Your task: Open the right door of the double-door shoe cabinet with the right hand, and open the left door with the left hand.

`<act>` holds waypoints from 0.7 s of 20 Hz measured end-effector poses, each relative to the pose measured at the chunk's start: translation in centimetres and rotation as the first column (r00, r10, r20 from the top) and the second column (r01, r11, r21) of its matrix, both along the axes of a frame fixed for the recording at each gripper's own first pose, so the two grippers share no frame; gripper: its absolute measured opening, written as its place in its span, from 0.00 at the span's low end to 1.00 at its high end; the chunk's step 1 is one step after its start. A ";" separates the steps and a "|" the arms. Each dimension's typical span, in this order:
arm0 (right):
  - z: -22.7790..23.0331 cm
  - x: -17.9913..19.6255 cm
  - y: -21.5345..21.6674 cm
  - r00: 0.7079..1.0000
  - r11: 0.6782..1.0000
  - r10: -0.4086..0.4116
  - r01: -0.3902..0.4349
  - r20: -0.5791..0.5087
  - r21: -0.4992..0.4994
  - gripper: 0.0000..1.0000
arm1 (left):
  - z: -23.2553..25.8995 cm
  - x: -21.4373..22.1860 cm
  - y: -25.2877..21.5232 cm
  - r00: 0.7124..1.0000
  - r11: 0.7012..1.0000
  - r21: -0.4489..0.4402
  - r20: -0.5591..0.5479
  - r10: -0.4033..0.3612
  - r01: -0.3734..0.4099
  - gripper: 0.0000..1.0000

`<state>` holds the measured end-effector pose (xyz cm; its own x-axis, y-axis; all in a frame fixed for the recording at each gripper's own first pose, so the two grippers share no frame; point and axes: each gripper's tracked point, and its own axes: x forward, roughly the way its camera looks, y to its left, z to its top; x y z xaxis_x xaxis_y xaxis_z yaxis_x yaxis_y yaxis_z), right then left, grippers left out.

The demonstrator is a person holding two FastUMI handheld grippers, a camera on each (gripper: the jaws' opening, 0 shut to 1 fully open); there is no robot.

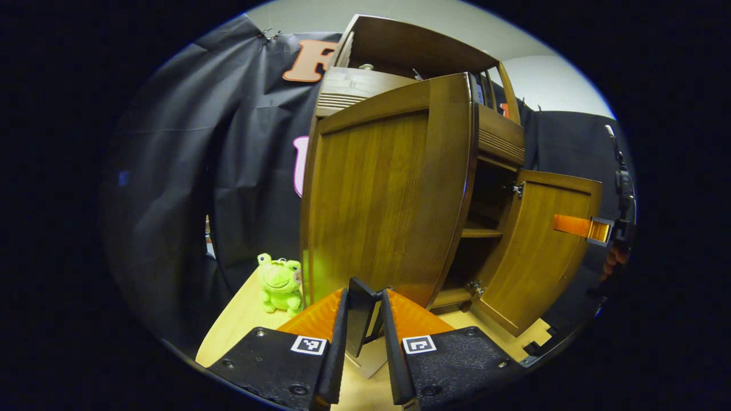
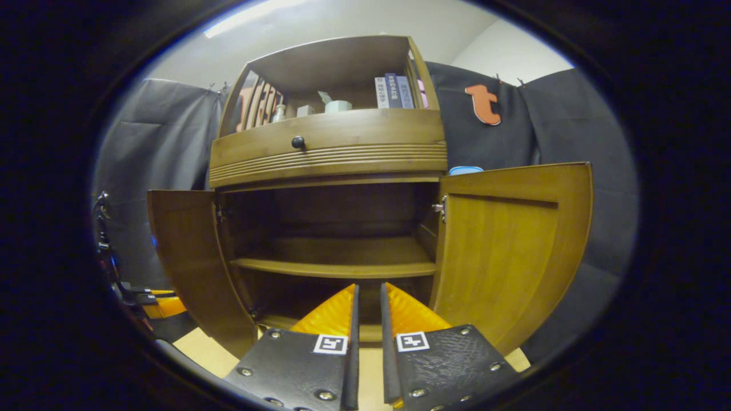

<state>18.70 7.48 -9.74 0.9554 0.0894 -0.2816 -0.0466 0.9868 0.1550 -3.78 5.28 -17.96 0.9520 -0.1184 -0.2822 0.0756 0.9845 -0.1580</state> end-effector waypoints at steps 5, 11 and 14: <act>-0.5 1.0 3.0 0.998 0.997 0.064 -0.063 -0.006 0.035 0.17 | 0.4 -1.6 3.7 0.997 0.996 0.040 0.004 0.083 -0.083 0.31; -0.9 1.5 5.6 0.993 0.992 0.120 -0.120 -0.009 0.049 0.17 | 1.0 -2.3 7.1 0.986 0.981 0.093 0.007 0.168 -0.168 0.24; -1.0 1.6 5.8 0.992 0.991 0.127 -0.126 -0.011 0.055 0.17 | 1.6 -2.8 8.6 0.979 0.974 0.103 0.019 0.202 -0.203 0.25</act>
